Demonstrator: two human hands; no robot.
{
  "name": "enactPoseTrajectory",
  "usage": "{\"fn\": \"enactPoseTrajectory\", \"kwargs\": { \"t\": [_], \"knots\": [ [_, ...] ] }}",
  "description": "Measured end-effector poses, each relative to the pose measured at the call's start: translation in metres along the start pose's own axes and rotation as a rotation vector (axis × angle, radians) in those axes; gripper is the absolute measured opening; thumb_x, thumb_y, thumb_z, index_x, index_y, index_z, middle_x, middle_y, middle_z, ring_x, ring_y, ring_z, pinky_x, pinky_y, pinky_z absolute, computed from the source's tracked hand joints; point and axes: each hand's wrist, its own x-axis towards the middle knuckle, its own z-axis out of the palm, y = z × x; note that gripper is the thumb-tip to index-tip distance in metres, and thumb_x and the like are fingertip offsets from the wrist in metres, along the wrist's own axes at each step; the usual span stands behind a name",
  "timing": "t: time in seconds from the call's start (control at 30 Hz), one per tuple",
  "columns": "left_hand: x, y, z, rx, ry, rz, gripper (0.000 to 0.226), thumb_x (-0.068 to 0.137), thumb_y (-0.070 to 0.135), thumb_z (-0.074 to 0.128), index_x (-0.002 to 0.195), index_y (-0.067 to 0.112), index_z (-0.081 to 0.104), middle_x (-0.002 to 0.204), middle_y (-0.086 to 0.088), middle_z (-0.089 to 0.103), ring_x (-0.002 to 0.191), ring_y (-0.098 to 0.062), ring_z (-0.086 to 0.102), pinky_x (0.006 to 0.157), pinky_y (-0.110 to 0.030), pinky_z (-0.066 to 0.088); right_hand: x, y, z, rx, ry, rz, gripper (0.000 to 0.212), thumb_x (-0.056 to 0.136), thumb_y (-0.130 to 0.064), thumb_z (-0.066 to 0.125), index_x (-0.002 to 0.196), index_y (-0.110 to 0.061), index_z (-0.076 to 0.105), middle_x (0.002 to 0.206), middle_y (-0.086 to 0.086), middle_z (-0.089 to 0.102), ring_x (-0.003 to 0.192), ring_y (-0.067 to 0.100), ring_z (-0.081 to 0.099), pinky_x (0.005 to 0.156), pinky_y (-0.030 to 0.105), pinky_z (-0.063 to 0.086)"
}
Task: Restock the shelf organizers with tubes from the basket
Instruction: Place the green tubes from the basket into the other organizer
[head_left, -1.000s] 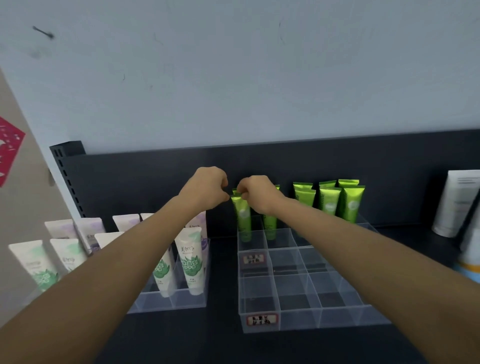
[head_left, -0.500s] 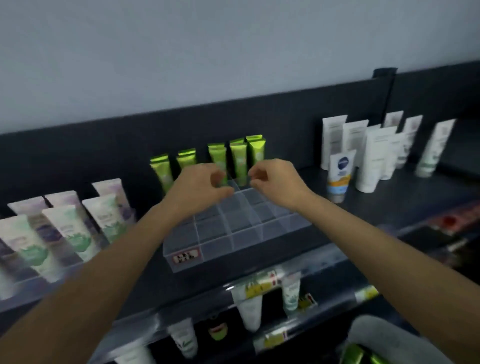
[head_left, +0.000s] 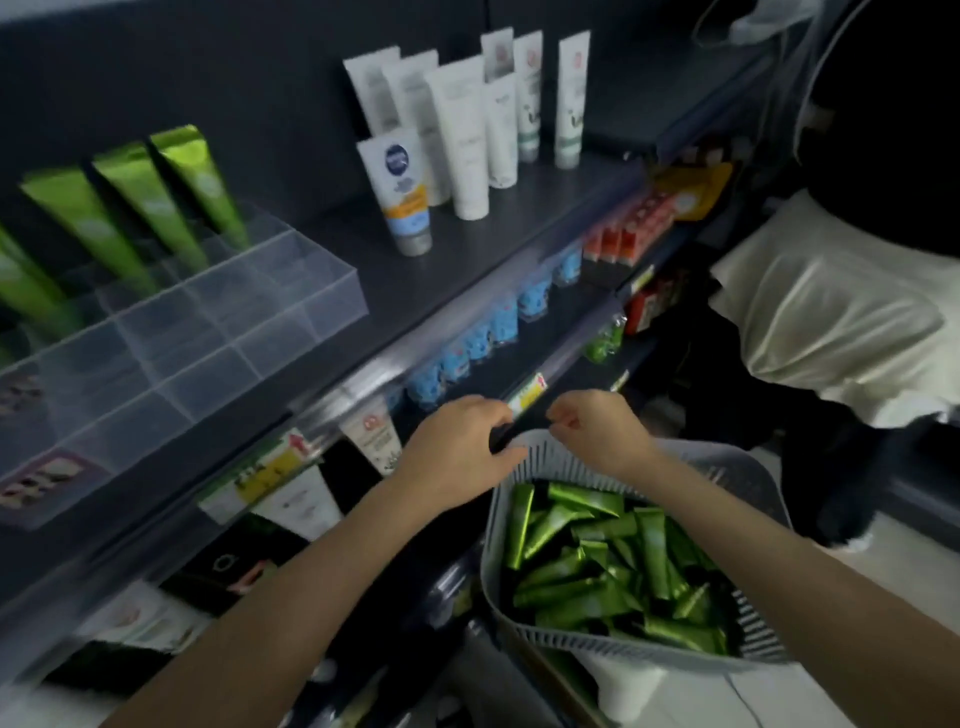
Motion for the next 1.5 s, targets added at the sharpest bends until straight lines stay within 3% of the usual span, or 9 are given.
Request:
{"fn": "enactPoseTrajectory", "kwargs": {
  "t": [0.23, 0.43, 0.7, 0.83, 0.9, 1.0, 1.1, 1.27, 1.5],
  "knots": [
    [0.017, -0.004, 0.100, -0.028, -0.317, -0.028, 0.036, 0.085, 0.038, 0.063, 0.109, 0.011, 0.065, 0.105, -0.005, 0.066, 0.096, -0.021, 0.062, 0.082, -0.037, 0.052, -0.043, 0.126, 0.054, -0.044, -0.251, 0.329, 0.021, 0.078, -0.018, 0.055, 0.077, -0.003, 0.070, 0.091, 0.012, 0.072, 0.093, 0.028, 0.065, 0.072, 0.024, 0.040],
    [0.034, -0.015, 0.183, 0.050, -0.552, -0.018, 0.026, 0.088, 0.031, 0.061, 0.077, 0.009, 0.050, 0.078, -0.001, 0.055, 0.078, -0.023, 0.058, 0.063, -0.032, 0.044, -0.069, 0.185, 0.098, -0.088, -0.494, 0.552, 0.028, 0.089, -0.013, 0.049, 0.107, -0.001, 0.067, 0.113, 0.016, 0.066, 0.107, 0.029, 0.061, 0.087, 0.027, 0.047],
    [0.033, -0.030, 0.250, 0.027, -0.786, -0.142, 0.020, 0.095, 0.020, 0.050, 0.094, 0.004, 0.062, 0.090, -0.011, 0.062, 0.080, -0.025, 0.059, 0.063, -0.031, 0.041, -0.063, 0.187, 0.146, -0.175, -0.708, 0.483, 0.036, 0.088, -0.030, 0.055, 0.103, 0.000, 0.068, 0.108, 0.019, 0.067, 0.105, 0.032, 0.063, 0.082, 0.033, 0.049],
    [0.029, -0.038, 0.263, 0.033, -0.841, -0.182, 0.019, 0.096, 0.013, 0.045, 0.100, 0.005, 0.061, 0.094, -0.010, 0.059, 0.082, -0.021, 0.055, 0.061, -0.026, 0.038, -0.058, 0.180, 0.160, -0.169, -0.689, 0.519, 0.039, 0.087, -0.033, 0.060, 0.104, 0.002, 0.066, 0.109, 0.017, 0.067, 0.105, 0.032, 0.063, 0.083, 0.035, 0.051],
    [0.030, -0.040, 0.267, -0.005, -0.844, -0.192, 0.023, 0.096, 0.012, 0.044, 0.111, 0.007, 0.061, 0.106, -0.011, 0.061, 0.092, -0.024, 0.058, 0.071, -0.028, 0.044, -0.054, 0.180, 0.161, -0.074, -0.654, 0.559, 0.037, 0.089, -0.033, 0.057, 0.103, 0.000, 0.066, 0.108, 0.016, 0.067, 0.105, 0.031, 0.063, 0.081, 0.035, 0.051],
    [0.031, -0.042, 0.275, -0.048, -0.864, -0.192, 0.026, 0.096, 0.012, 0.045, 0.117, 0.008, 0.061, 0.115, -0.010, 0.061, 0.103, -0.027, 0.058, 0.084, -0.033, 0.047, -0.047, 0.187, 0.151, 0.148, -0.429, 0.617, 0.012, 0.086, -0.013, 0.056, 0.084, -0.010, 0.067, 0.097, 0.013, 0.070, 0.094, 0.027, 0.066, 0.076, 0.032, 0.054],
    [0.029, -0.040, 0.285, -0.042, -0.905, -0.174, 0.023, 0.094, 0.017, 0.052, 0.113, 0.008, 0.061, 0.115, -0.009, 0.062, 0.103, -0.025, 0.059, 0.084, -0.033, 0.048, -0.037, 0.200, 0.127, 0.317, -0.216, 0.645, 0.028, 0.083, -0.002, 0.060, 0.063, -0.021, 0.056, 0.073, 0.002, 0.063, 0.077, 0.023, 0.064, 0.076, 0.040, 0.059],
    [0.027, -0.033, 0.296, 0.026, -0.859, -0.139, 0.024, 0.088, 0.025, 0.062, 0.105, 0.008, 0.064, 0.104, -0.007, 0.065, 0.094, -0.024, 0.063, 0.083, -0.038, 0.052, -0.029, 0.220, 0.092, 0.409, -0.058, 0.610, 0.015, 0.088, 0.001, 0.058, 0.091, -0.006, 0.071, 0.083, 0.012, 0.067, 0.076, 0.032, 0.069, 0.076, 0.044, 0.059],
    [0.026, -0.022, 0.286, -0.042, -0.752, -0.135, 0.014, 0.091, 0.020, 0.058, 0.097, 0.008, 0.061, 0.096, -0.009, 0.065, 0.087, -0.025, 0.063, 0.072, -0.032, 0.049, -0.032, 0.210, 0.072, 0.324, -0.066, 0.491, 0.014, 0.087, -0.001, 0.058, 0.088, -0.003, 0.072, 0.081, 0.003, 0.065, 0.081, 0.025, 0.065, 0.084, 0.040, 0.054]
  ]
}}
